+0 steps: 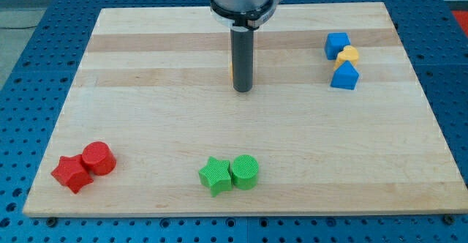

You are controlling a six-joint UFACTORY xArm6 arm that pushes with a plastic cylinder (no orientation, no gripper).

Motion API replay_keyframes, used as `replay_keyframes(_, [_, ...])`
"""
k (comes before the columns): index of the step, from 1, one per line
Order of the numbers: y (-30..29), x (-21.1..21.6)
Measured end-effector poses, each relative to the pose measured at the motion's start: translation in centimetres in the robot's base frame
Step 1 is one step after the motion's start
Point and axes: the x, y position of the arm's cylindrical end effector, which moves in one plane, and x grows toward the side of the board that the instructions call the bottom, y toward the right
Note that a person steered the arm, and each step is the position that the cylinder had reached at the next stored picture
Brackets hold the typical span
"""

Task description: Place the arm to the right of the yellow heart

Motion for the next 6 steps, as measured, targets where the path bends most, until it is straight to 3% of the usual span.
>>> replay_keyframes(3, [15.7, 3.3])
replay_keyframes(4, [23.2, 0.4])
replay_keyframes(5, [25.8, -3.8])
replay_keyframes(6, [24.0, -7.4])
